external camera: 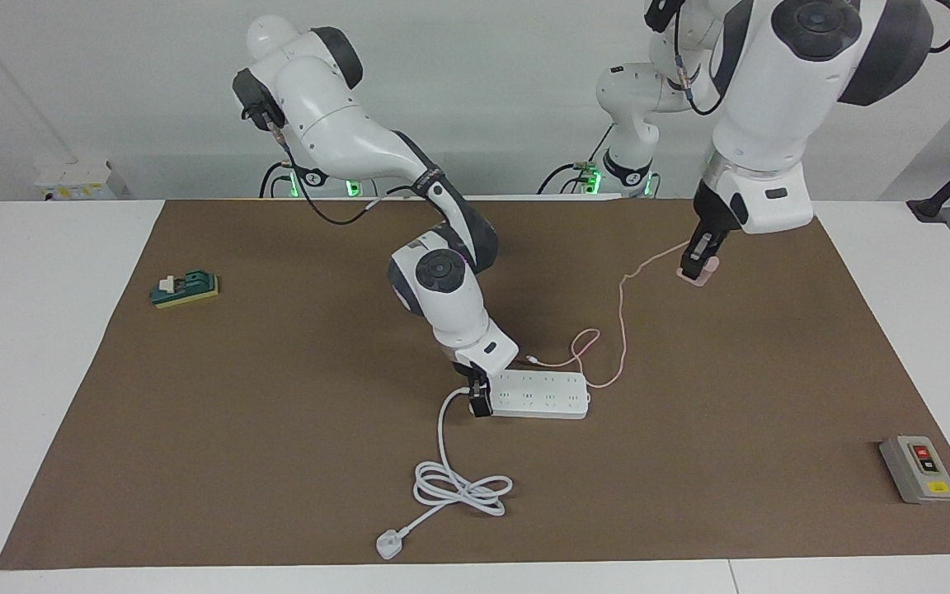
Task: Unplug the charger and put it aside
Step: 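Carry the charger away with the left gripper while the right gripper withdraws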
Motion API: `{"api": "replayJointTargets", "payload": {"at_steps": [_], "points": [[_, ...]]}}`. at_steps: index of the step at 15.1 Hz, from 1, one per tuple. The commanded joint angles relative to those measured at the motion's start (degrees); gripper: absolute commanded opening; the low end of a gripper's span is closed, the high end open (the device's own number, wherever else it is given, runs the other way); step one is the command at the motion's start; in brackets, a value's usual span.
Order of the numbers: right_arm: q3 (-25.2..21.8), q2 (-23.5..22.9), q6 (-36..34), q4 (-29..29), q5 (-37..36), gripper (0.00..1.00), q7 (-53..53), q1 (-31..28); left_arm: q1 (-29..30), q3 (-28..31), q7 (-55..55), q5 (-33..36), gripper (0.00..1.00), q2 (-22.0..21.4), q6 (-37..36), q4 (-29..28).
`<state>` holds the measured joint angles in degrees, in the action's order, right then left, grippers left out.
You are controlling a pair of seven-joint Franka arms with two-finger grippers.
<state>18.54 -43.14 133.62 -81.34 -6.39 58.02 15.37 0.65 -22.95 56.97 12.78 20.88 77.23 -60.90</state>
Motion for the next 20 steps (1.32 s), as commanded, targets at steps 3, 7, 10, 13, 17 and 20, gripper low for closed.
{"api": "replayJointTargets", "payload": {"at_steps": [3, 7, 10, 13, 17, 20], "points": [[0.97, 2.53, -4.93, 0.65, -0.91, 1.00, -0.63, -1.48, 7.41, -0.25, -28.34, -1.97, 0.00, -0.57, 3.18, -1.23], [0.97, 6.22, -12.65, 0.48, -0.82, 1.00, -0.19, -2.62, 18.14, -0.25, -48.39, -16.53, 0.00, -0.40, 8.63, -4.13], [0.10, 10.44, -20.13, 0.57, -0.91, 1.00, -0.10, -3.42, 23.50, -0.25, -57.73, -26.37, 0.00, -0.57, 11.01, -8.87], [-0.26, 14.22, -24.28, 0.22, -1.26, 1.00, -0.63, -6.75, 27.29, -0.25, -64.32, -35.43, 0.00, -0.84, 12.94, -14.40], [-0.52, 19.75, -26.72, -1.10, -1.43, 1.00, -6.84, -11.41, 31.33, -0.25, -72.85, -44.15, 0.00, -2.24, 13.30, -23.54], [-0.35, 23.18, -32.26, -1.02, -1.35, 1.00, -15.29, -16.33, 35.81, -0.25, -83.47, -52.23, 0.00, -8.46, 17.50, -37.40]]}}
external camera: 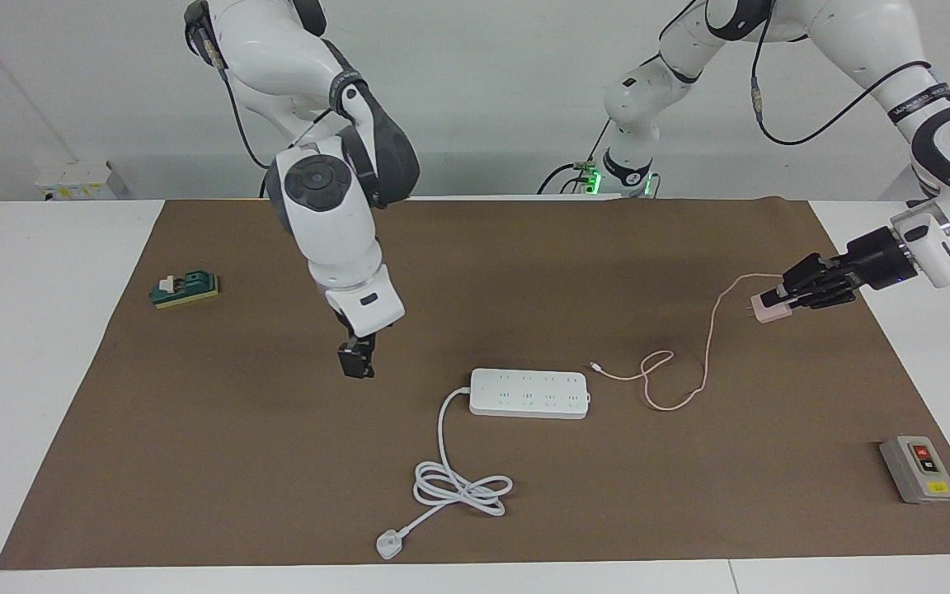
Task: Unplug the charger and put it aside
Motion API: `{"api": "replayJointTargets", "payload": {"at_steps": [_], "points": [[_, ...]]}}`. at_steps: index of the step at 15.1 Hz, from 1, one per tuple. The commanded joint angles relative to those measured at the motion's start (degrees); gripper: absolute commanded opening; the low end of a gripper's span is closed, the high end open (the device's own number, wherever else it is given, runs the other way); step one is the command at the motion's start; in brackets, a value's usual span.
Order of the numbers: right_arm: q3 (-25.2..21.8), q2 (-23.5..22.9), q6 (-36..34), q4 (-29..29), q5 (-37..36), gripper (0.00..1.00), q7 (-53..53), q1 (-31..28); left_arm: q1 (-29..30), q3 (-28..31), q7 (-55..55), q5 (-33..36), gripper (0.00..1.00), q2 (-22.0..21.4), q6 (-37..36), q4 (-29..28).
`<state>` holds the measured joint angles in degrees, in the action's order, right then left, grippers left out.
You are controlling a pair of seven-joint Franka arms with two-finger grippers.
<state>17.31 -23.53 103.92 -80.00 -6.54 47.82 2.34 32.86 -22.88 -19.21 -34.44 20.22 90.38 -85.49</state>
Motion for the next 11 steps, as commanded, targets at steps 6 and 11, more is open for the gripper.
{"api": "replayJointTargets", "payload": {"at_steps": [6, 11], "points": [[0.70, 9.46, -13.73, -2.53, -1.28, 1.00, -22.56, -7.60, 9.14, -0.24, -20.49, -13.09, 0.00, -14.24, 3.05, -27.26], [-1.82, 16.57, -16.90, -8.23, -0.66, 1.00, -31.09, -9.64, 10.56, -0.15, -29.29, -14.96, 0.00, -15.03, 1.90, -34.21]]}}
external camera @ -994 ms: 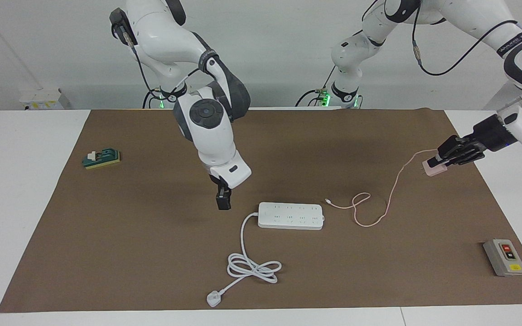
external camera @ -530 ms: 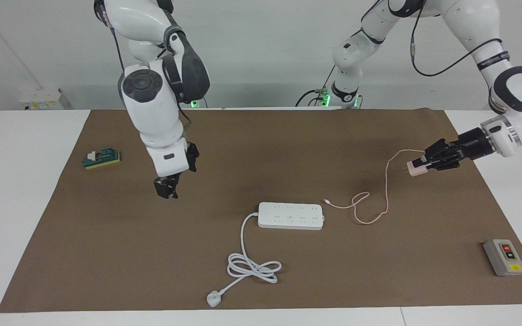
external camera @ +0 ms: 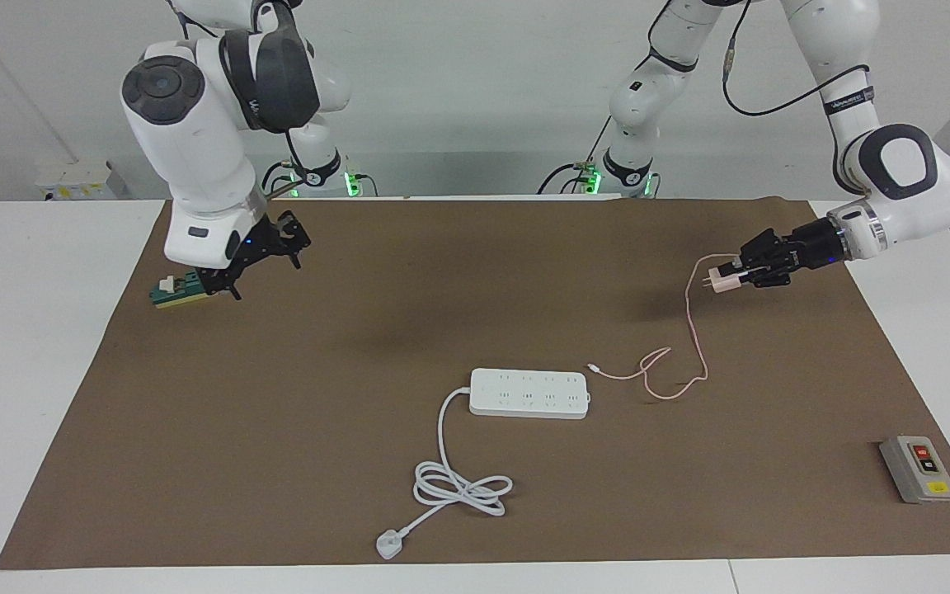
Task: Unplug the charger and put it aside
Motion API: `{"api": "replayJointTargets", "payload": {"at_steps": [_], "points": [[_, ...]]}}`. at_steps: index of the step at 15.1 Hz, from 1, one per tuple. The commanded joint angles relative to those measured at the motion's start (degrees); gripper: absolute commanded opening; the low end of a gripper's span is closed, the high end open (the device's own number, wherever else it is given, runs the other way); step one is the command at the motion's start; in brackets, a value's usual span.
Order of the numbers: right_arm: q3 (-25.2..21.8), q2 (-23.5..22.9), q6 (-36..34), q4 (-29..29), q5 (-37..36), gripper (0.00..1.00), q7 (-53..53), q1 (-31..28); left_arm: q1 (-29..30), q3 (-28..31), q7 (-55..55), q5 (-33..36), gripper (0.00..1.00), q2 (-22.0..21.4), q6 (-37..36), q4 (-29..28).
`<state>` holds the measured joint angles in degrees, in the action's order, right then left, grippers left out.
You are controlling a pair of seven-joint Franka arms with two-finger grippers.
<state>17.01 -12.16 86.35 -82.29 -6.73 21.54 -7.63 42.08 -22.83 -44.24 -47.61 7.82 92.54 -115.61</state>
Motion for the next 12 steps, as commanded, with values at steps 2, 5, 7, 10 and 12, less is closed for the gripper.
{"api": "replayJointTargets", "payload": {"at_steps": [2, 5, 7, 10, 12], "points": [[-6.96, 5.66, 0.84, -6.04, -0.30, 1.00, -12.20, 4.98, 1.25, -0.10, -6.82, -1.87, 0.00, -1.67, 0.88, -5.15], [-8.66, 6.62, 0.75, -6.65, -0.12, 1.00, -13.01, 5.52, 1.16, -0.10, -11.91, -2.05, 0.00, 2.62, 5.01, -5.16], [-12.07, 11.08, 1.97, -10.77, 2.86, 1.00, -17.73, 8.49, 0.90, -0.02, -14.55, -2.05, 0.00, 4.39, 8.35, -5.16], [-14.89, 12.16, 2.41, -12.11, 3.57, 1.00, -20.31, 10.61, 0.99, -0.02, -16.23, -1.96, 0.14, 7.46, 9.94, -4.63], [-17.88, 10.33, 5.04, -10.27, 6.71, 1.00, -23.45, 12.47, 1.16, -0.02, -16.85, -1.78, 0.19, 7.91, 10.56, -4.63]]}}
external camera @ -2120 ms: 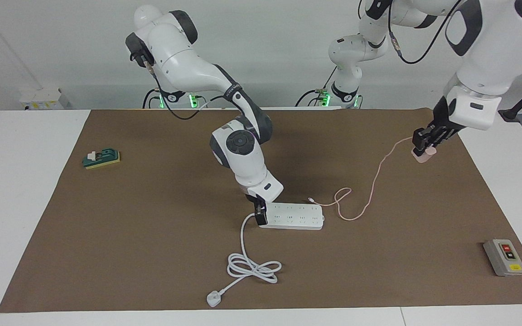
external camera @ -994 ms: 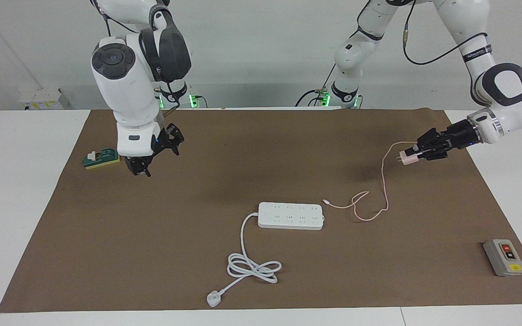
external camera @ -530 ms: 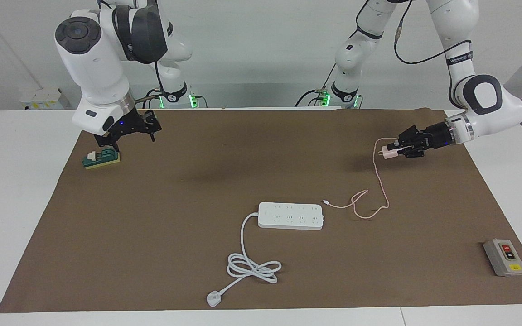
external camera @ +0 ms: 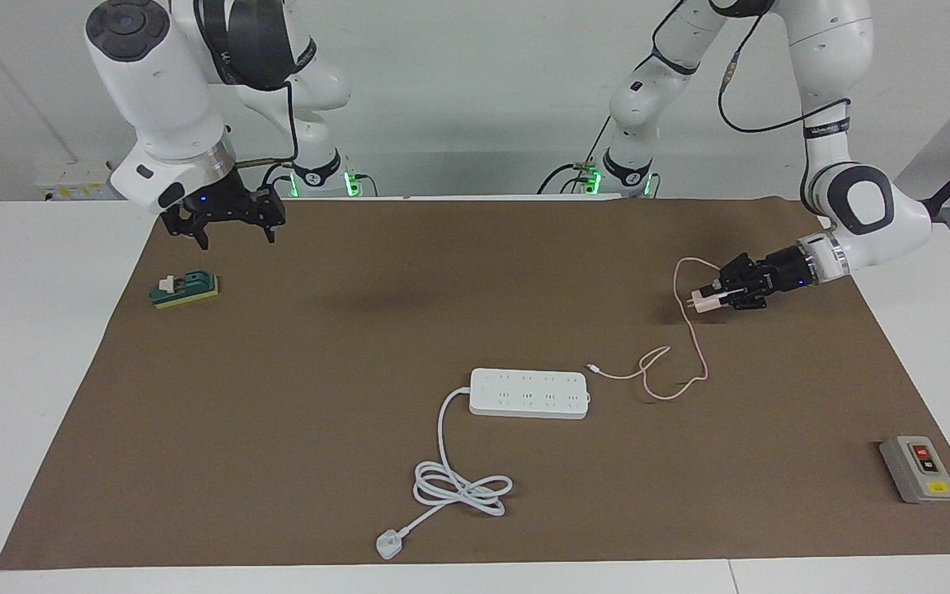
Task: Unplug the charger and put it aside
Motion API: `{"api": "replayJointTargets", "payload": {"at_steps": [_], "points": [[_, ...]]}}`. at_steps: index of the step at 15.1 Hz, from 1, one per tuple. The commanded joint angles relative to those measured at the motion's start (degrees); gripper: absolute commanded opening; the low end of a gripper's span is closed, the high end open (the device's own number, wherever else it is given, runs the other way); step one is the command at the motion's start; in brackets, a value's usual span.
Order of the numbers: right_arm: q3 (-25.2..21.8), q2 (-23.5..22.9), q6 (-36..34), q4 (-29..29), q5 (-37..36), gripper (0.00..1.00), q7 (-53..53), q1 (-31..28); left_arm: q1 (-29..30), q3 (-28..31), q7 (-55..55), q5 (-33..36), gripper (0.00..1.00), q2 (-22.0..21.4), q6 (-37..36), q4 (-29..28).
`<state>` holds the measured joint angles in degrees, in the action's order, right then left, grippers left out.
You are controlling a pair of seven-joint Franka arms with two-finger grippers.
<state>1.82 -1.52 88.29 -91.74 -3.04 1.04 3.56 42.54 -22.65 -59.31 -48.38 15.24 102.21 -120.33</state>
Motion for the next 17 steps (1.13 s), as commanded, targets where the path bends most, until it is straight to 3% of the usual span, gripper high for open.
{"api": "replayJointTargets", "payload": {"at_steps": [1, 5, 6, 8, 9, 17], "points": [[-3.66, -0.67, 3.20, -0.63, 4.43, 1.00, -5.15, 1.28, 0.70, -0.20, -1.95, -1.01, 0.23, 0.58, 1.15, 0.18], [-4.81, -0.59, 2.42, -0.89, 3.57, 1.00, -6.14, 1.19, 1.14, 0.58, -3.00, -0.22, 0.38, 2.25, 1.59, 0.97], [-4.55, -0.59, 2.41, -0.89, 3.57, 1.00, -6.14, 1.19, 1.40, 0.85, -3.27, -0.14, 0.49, 2.42, 1.68, 0.89], [-4.02, 0.03, 2.06, -0.89, 3.48, 1.00, -6.14, 1.28, 1.49, 0.85, -3.27, -0.14, 0.87, 2.43, 1.50, 0.80], [-4.02, 0.90, 1.02, -1.07, 3.48, 1.00, -6.22, 1.63, 1.58, 0.85, -3.27, -0.14, 0.99, 2.51, 1.50, 0.80], [-3.93, 2.23, 2.68, -1.95, 1.99, 1.00, -5.79, 1.63, 2.55, 0.94, -3.27, 2.14, 1.00, 2.86, 1.41, 2.02]]}}
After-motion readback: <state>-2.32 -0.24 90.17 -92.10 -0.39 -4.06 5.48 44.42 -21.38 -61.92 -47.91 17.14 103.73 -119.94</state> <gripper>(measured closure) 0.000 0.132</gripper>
